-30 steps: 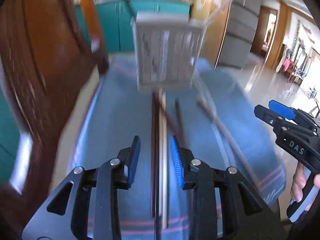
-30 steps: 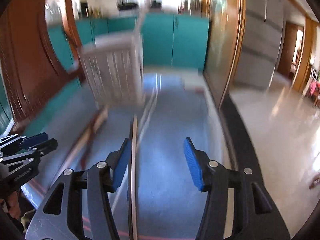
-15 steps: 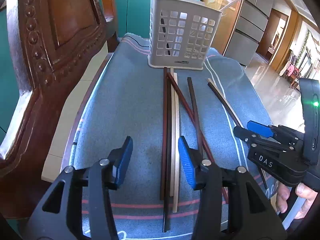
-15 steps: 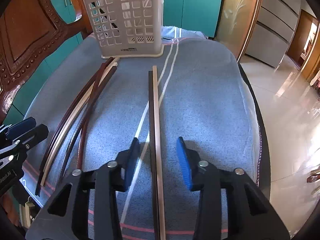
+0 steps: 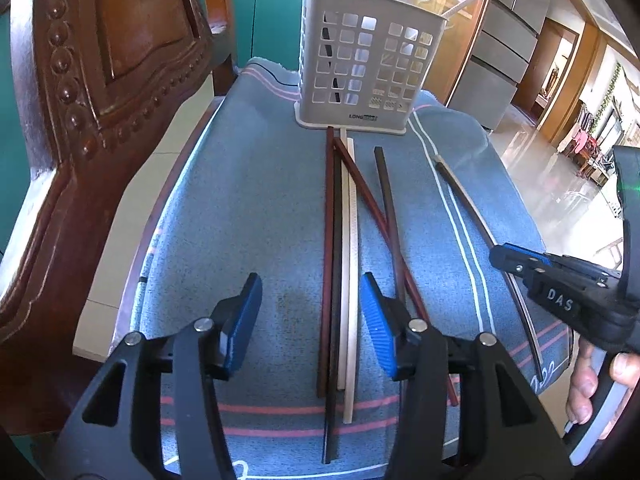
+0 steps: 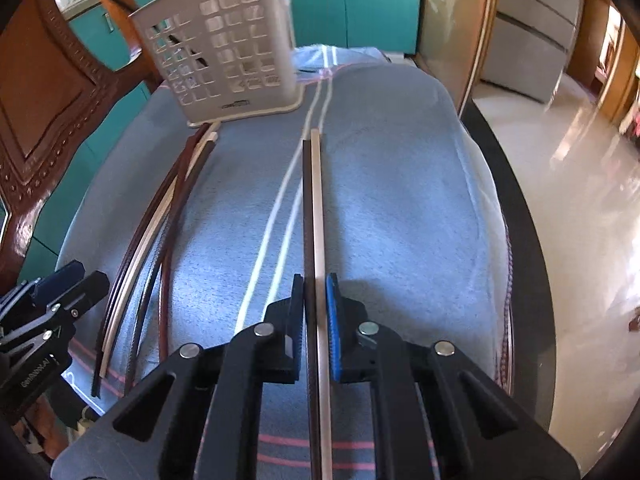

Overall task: Organize utensils
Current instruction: 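Move both tools back down to the remaining chopsticks on the cloth, then close the right tool on a light wooden chopstick while the left tool grasps a dark red chopstick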

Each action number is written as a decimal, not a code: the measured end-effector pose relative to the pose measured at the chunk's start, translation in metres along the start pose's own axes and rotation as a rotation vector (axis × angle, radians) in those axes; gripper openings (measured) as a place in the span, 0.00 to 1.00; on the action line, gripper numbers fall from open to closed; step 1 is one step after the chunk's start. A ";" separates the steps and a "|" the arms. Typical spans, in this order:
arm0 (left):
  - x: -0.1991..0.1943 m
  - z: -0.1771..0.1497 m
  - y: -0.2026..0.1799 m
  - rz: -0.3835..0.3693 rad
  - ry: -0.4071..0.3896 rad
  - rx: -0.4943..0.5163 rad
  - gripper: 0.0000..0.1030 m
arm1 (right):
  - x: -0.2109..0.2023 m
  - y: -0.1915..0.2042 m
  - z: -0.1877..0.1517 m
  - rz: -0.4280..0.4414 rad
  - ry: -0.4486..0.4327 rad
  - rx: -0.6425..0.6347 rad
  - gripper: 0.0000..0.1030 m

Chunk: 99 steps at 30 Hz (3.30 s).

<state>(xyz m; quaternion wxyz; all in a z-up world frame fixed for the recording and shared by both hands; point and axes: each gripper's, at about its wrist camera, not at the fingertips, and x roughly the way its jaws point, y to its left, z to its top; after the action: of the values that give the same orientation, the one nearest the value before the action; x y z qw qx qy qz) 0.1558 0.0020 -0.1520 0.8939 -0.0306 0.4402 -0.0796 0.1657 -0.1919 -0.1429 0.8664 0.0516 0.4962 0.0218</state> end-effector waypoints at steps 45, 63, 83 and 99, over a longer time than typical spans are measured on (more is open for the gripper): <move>0.016 0.036 0.012 -0.076 0.083 -0.005 0.08 | 0.004 0.005 0.000 -0.091 -0.037 -0.077 0.27; 0.005 0.024 0.003 0.019 0.115 0.044 0.07 | 0.003 0.004 -0.002 -0.045 -0.041 -0.067 0.07; 0.006 0.012 0.000 0.013 0.163 0.057 0.11 | 0.000 0.013 -0.005 -0.088 0.003 -0.153 0.16; 0.028 0.044 -0.010 0.077 0.169 0.084 0.22 | 0.022 0.006 0.025 -0.072 0.001 -0.122 0.31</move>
<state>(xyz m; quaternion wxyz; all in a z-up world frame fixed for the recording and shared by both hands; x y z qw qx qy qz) 0.2062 -0.0136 -0.1458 0.8564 0.0307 0.5111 -0.0658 0.1983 -0.1856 -0.1490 0.8680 -0.0192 0.4957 0.0211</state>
